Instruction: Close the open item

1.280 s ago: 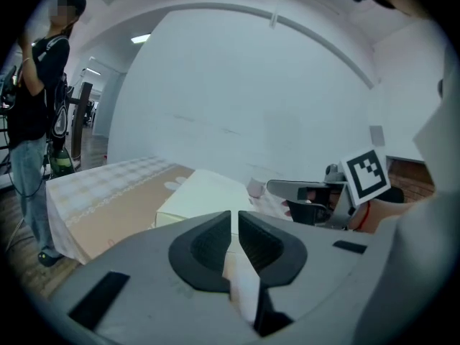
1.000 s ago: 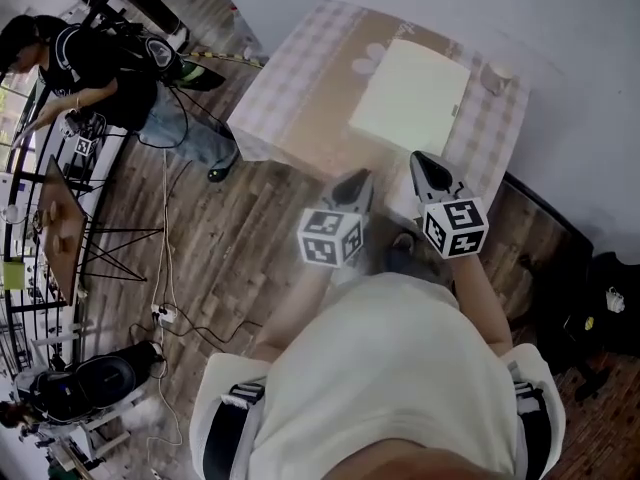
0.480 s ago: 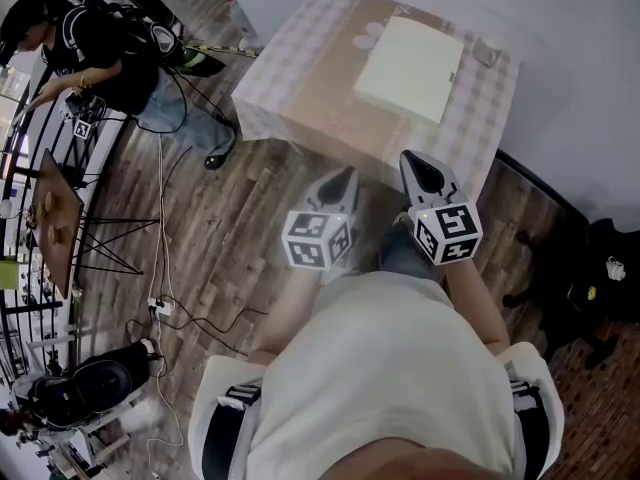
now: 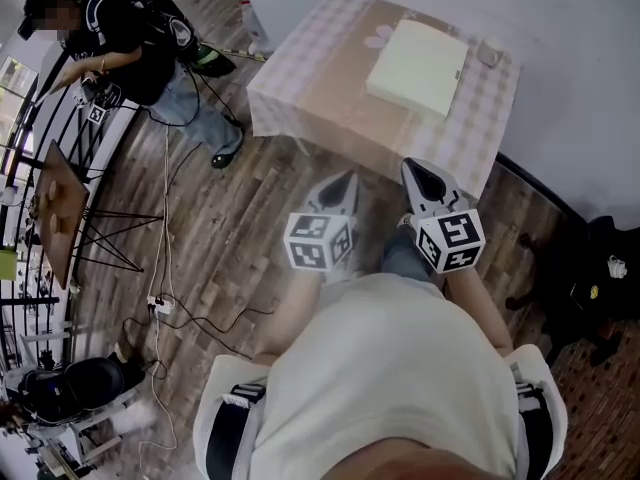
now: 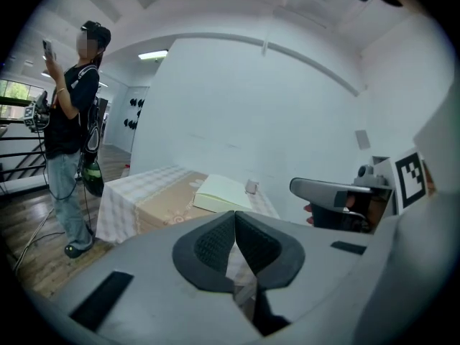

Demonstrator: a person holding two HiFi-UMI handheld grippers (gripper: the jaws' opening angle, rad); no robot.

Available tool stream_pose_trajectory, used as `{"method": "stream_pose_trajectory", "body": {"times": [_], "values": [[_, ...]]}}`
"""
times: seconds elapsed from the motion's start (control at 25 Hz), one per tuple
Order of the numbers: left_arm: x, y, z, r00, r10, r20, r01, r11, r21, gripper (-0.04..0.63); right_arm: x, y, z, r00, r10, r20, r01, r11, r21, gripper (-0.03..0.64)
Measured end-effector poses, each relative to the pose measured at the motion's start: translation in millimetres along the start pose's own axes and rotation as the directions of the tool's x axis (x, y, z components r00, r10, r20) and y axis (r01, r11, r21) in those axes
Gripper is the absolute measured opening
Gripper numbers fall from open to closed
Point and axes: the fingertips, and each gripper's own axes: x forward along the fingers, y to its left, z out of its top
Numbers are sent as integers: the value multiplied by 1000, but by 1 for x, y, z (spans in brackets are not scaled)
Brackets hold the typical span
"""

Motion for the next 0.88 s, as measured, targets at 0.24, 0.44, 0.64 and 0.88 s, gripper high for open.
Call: {"method": "stream_pose_trajectory", "body": {"times": [0.24, 0.44, 0.64, 0.88], "values": [[-19, -3, -3, 1000, -4, 8, 4, 1000, 4, 5, -8, 20, -3, 1000, 10, 0, -10, 1000, -5, 0], [-23, -1, -6, 1000, -7, 5, 7, 1000, 9, 6, -10, 26, -5, 1000, 1, -4, -1, 1000, 1, 0], [-25, 2, -5, 1000, -7, 12, 7, 1000, 11, 6, -12, 31, -2, 1000, 4, 11, -4, 1000, -19, 0], [-22, 5, -3, 1000, -7, 13, 7, 1000, 7, 6, -9, 34, 1, 1000, 3, 22, -3, 999, -35, -2]]}}
